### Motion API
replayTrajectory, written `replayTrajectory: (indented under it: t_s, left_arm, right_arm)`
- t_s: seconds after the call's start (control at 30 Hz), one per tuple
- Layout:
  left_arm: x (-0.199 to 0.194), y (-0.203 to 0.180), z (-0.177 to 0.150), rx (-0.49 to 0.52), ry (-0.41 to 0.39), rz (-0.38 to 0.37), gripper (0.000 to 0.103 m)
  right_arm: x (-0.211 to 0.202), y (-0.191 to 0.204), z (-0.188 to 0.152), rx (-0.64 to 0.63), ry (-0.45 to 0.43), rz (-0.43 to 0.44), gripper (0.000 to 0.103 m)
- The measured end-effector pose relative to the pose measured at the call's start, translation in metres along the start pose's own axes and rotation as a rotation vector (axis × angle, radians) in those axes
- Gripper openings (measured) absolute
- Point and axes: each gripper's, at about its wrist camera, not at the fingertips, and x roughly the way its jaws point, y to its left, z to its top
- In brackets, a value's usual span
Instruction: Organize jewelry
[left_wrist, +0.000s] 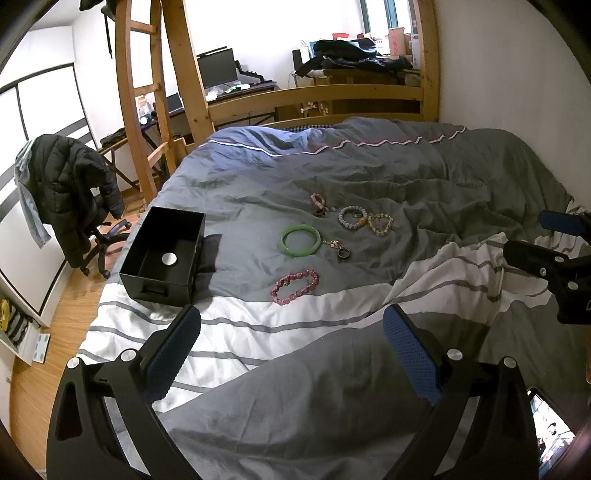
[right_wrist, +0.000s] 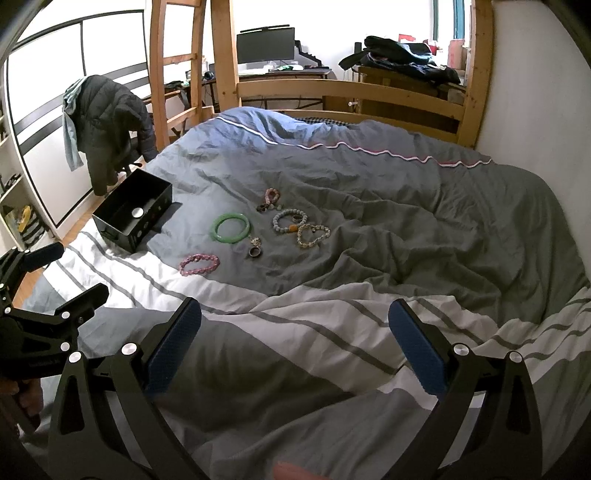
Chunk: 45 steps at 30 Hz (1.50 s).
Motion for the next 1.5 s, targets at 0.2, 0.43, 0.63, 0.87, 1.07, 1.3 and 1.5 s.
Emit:
replayTrajectory:
  t_s: [0.2,0.43,0.63,0.87,1.07,1.3,1.5]
  left_arm:
    - [0.000,-0.001,-0.001,0.002,0.001,0.002,0.097]
    - [0.000,-0.002,-0.002,0.004,0.003,0.001,0.097]
    - [0.000,-0.005,-0.004,0.017,0.002,0.018,0.097]
    - [0.008,-0.008,-0.007,0.026,0.015,0.001,0.097]
    - [0.030,-0.007,-0.004,0.021,0.047,-0.025,0.097]
    - [0.067,-0.010,0.000,0.062,0.072,-0.024,0.097]
    - [0.103,-0.011,0.005,0.094,0.098,-0.049,0.092]
  right_arm:
    - [0.001,0.000,-0.001,0.000,0.002,0.002,0.100]
    - [0.001,0.001,-0.001,0.000,0.004,0.002,0.100]
    - [0.001,0.001,-0.002,0.001,0.005,0.003,0.100]
    - [0.003,0.002,-0.004,0.004,0.008,0.005,0.100]
    - [0.017,0.006,-0.005,0.003,0.017,0.012,0.100]
    - [0.044,0.002,0.003,-0.012,0.040,0.035,0.100]
    - [0.081,0.002,0.014,-0.028,0.075,0.081,0.100]
